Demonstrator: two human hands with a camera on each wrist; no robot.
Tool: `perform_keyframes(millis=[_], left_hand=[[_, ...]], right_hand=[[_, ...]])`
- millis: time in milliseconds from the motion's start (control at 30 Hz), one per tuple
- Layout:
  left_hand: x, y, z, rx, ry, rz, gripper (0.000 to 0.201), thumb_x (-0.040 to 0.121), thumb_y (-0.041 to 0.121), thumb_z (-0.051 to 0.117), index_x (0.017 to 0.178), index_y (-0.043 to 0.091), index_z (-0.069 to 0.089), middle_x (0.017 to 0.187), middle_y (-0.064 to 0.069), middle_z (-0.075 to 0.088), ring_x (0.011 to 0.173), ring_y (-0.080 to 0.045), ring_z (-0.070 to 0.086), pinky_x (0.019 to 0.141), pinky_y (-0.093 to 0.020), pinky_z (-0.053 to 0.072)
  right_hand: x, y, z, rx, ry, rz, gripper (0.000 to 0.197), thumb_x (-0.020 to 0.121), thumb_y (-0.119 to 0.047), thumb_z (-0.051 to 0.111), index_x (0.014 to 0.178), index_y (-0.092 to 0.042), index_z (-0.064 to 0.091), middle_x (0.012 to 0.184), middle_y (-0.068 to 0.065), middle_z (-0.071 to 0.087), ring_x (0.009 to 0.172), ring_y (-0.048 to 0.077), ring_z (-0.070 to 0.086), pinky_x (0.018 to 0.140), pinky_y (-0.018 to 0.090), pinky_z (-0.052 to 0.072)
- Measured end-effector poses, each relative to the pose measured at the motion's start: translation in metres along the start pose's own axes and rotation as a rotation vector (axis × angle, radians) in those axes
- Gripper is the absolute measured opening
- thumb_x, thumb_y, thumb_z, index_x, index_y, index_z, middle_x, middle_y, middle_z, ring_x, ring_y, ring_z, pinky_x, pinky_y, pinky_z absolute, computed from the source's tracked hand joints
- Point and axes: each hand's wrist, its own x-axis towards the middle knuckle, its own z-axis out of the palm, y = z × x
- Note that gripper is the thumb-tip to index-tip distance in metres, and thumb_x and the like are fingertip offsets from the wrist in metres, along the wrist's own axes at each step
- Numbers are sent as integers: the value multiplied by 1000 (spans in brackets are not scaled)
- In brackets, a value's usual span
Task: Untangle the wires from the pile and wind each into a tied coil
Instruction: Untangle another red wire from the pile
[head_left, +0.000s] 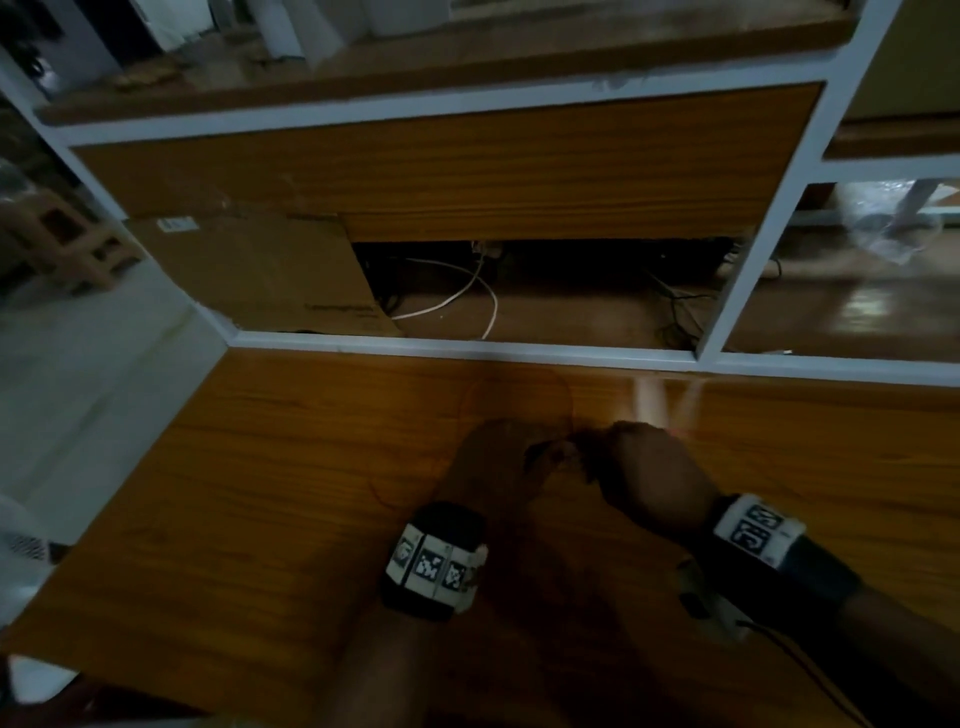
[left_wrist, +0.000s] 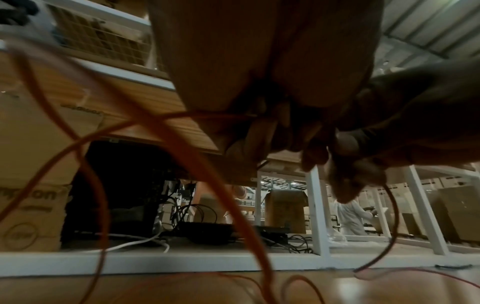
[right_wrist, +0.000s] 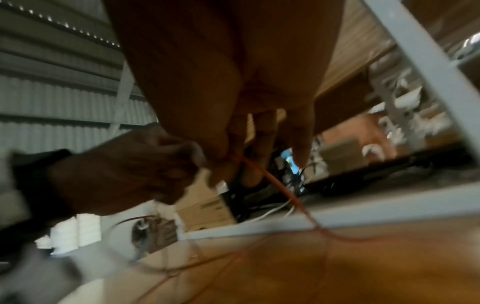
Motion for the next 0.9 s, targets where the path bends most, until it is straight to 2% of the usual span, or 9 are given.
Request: perform_keyframes(millis=[100,200,300,400,500,567,667,767,900], left_hand=[[-20,-40,-25,-70,59,-101,19,99,26,55,111,23,70,99,11,67,70,6,56,64,-9,43],[-46,-90,-49,-51,181,-177,14,97,33,58,97,31,73,87,7,72,64,-4,60,56,-26,49],[-55,-111,-49,40,209,-169,12,96,33,61,90,38,71,88,10,72,72,-8,64,62,-32,54],[-45,-101,-38,110,273,-123,14,95,32,62,97,30,75,96,10,69,76,-6,61,67,-24,51],[-29,-81,-17,173,304,43,15,90,28,66,98,24,77,103,1,74,90,-16,68,82,-23,50],[-19,-62,1,236,297,198,19,87,32,63,98,23,75,96,0,74,90,-20,69,82,-31,53],[-9,-34,15,363,355,347,17,89,28,56,102,26,67,91,2,69,84,-19,64,73,-33,53],[-6,-37,20,350,480,389,24,91,30,52,100,20,72,90,0,67,86,-20,60,74,-36,54],[-12,-56,20,196,679,164,11,86,26,69,92,21,76,101,-3,71,102,-14,58,79,-26,52]], right_hand=[[-7,43,-25,21,142,188,34,97,-21,46,122,-23,69,92,-2,72,71,10,65,59,26,51],[-29,89,-52,-77,254,313,32,87,2,66,113,-15,75,87,5,76,62,11,56,52,17,32],[-41,98,-47,-100,162,378,27,92,-6,65,114,-18,76,93,5,77,66,16,66,48,21,41],[-35,89,-29,-92,24,449,40,94,-25,67,134,-20,62,125,10,70,103,25,68,81,41,59],[-23,54,-25,-223,-89,344,101,81,-70,66,161,-26,22,163,6,30,149,36,26,117,59,31],[-9,21,-21,-248,-133,175,104,80,-85,49,161,-26,20,164,-1,27,153,33,16,121,61,23],[15,-7,-10,-6,-148,31,52,98,-50,47,137,-17,59,130,5,67,118,26,63,96,51,53],[24,-5,-11,280,-101,82,22,97,-8,59,108,-12,77,90,2,77,70,20,72,64,43,60],[17,-5,-15,308,-17,135,25,90,-5,67,107,-19,79,90,-9,78,73,6,74,68,36,63]])
